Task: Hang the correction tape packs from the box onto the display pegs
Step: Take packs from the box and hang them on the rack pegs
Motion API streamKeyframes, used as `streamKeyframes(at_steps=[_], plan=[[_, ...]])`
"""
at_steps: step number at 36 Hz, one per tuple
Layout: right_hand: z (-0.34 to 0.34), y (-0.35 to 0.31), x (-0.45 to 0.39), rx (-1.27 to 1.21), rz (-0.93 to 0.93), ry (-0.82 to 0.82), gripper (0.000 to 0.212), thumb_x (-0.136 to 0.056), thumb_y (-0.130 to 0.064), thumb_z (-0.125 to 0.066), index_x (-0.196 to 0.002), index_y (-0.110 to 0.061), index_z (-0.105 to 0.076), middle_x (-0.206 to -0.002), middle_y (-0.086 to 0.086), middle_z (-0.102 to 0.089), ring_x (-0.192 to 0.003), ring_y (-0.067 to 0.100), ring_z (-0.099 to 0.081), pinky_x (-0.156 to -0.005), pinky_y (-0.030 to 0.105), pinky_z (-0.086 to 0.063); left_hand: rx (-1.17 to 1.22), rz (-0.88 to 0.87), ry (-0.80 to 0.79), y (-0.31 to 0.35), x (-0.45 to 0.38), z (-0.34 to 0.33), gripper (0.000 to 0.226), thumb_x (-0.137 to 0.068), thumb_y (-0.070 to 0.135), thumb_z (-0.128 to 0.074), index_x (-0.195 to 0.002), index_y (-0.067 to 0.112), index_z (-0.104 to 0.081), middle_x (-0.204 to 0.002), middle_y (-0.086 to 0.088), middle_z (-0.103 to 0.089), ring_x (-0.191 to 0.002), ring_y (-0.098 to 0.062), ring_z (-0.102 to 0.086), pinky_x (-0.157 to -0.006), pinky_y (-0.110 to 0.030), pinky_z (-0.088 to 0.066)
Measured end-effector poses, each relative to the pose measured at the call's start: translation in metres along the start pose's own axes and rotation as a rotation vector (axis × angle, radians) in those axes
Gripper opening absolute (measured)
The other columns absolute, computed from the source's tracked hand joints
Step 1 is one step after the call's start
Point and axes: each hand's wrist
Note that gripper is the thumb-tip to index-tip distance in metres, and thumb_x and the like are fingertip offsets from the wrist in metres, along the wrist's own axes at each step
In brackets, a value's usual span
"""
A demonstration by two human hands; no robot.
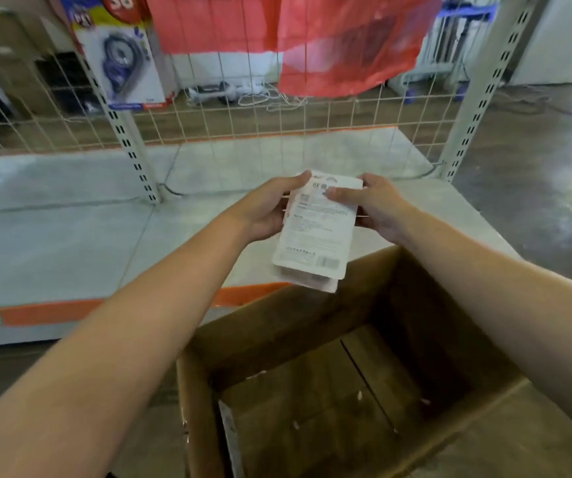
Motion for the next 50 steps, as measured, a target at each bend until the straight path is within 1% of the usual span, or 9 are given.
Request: streamKeyframes(at_steps=[9, 15, 19, 23, 30, 36, 39, 44, 50], plan=[[-0.021, -0.016, -0.014, -0.209, 0.054, 0.230, 0.030, -0.085, -0.019, -0.072, -0.101, -0.009, -0.049, -0.102, 0.012, -0.067, -0.086, 0.027, -0.068, -0.077, 0.044, -0.058, -0.113, -0.034, -0.033, 0.011, -0.006, 0.019, 0.019, -0.102, 0.021, -0.041, -0.102, 0.016, -0.060, -0.081, 0.000, -0.068, -0.075, -0.018, -0.068, -0.067, -0.033, -0.057], [-0.033, -0.016, -0.010, -0.186, 0.005, -0.062, 0.030, -0.091, -0.019, -0.063, -0.120, -0.013, -0.058, -0.113, 0.012, -0.070, -0.100, 0.029, -0.069, -0.088, 0.045, -0.055, -0.148, -0.175, 0.212, 0.009, -0.024, 0.015, 0.017, -0.102, 0.014, -0.043, -0.102, 0.007, -0.058, -0.078, -0.003, -0.062, -0.065, -0.015, -0.059, -0.052, -0.023, -0.051], [-0.041, -0.011, -0.010, -0.182, -0.021, -0.184, 0.039, -0.089, -0.001, -0.059, -0.123, -0.017, -0.053, -0.116, 0.008, -0.068, -0.102, 0.028, -0.067, -0.086, 0.045, -0.057, -0.089, -0.205, 0.369, 0.010, -0.040, 0.021, 0.021, -0.098, 0.019, -0.054, -0.109, 0.002, -0.055, -0.110, -0.014, -0.064, -0.081, -0.023, -0.063, -0.071, -0.034, -0.054], [-0.039, -0.020, -0.020, 0.237, 0.090, 0.133, 0.042, -0.090, -0.002, -0.057, -0.121, -0.018, -0.034, -0.119, 0.005, -0.055, -0.109, 0.028, -0.057, -0.074, 0.044, -0.054, -0.175, -0.252, 0.414, 0.018, -0.047, 0.014, 0.027, -0.093, 0.027, -0.061, -0.110, 0.014, -0.044, -0.121, -0.010, -0.057, -0.106, -0.025, -0.058, -0.092, -0.038, -0.047], [-0.032, -0.033, -0.020, 0.174, 0.155, -0.121, 0.062, -0.087, 0.003, -0.056, -0.133, -0.032, -0.034, -0.114, -0.002, -0.052, -0.094, 0.014, -0.059, -0.070, 0.026, -0.048, -0.165, -0.328, 0.001, 0.021, -0.037, -0.003, 0.010, -0.095, 0.027, -0.058, -0.101, 0.020, -0.063, -0.105, -0.012, -0.069, -0.094, -0.027, -0.066, -0.084, -0.040, -0.054], [-0.022, -0.034, -0.028, 0.057, 0.200, -0.018, 0.041, -0.086, 0.010, -0.054, -0.120, -0.013, -0.057, -0.120, 0.011, -0.058, -0.099, 0.023, -0.060, -0.068, 0.024, -0.049, 0.142, -0.362, 0.072, 0.017, -0.045, 0.032, 0.020, -0.093, 0.001, -0.054, -0.104, 0.016, -0.060, -0.097, -0.007, -0.067, -0.087, -0.021, -0.065, -0.083, -0.035, -0.052], [-0.022, -0.030, -0.035, 0.196, 0.245, 0.199, 0.045, -0.085, -0.016, -0.071, -0.124, -0.015, -0.049, -0.119, 0.004, -0.055, -0.103, 0.020, -0.058, -0.072, 0.023, -0.046, 0.200, -0.420, 0.146, 0.020, -0.045, 0.035, 0.030, -0.084, -0.008, -0.062, -0.111, 0.005, -0.060, -0.102, -0.014, -0.067, -0.091, -0.027, -0.065, -0.085, -0.039, -0.055], [-0.027, -0.030, -0.032, 0.112, 0.211, 0.028, 0.026, -0.086, -0.025, -0.069, -0.111, -0.019, -0.061, -0.108, 0.003, -0.070, -0.097, 0.019, -0.068, -0.081, 0.031, -0.055, 0.199, -0.442, 0.193, 0.025, -0.047, 0.030, 0.047, -0.077, -0.003, -0.072, -0.121, 0.002, -0.056, -0.110, -0.017, -0.068, -0.098, -0.030, -0.068, -0.081, -0.040, -0.058], [-0.014, -0.040, -0.037, 0.028, 0.245, 0.319, 0.034, -0.086, -0.008, -0.067, -0.117, -0.011, -0.051, -0.113, 0.005, -0.064, -0.100, 0.022, -0.063, -0.074, 0.032, -0.054, 0.139, -0.394, 0.260, 0.029, -0.044, 0.040, 0.014, -0.092, -0.002, -0.054, -0.092, 0.010, -0.062, -0.089, -0.008, -0.065, -0.083, -0.023, -0.063, -0.082, -0.035, -0.052]])
Point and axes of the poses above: each hand's wrist, its own x-axis away from the middle knuckle, its own z-axis out of the back of the hand, y = z × x
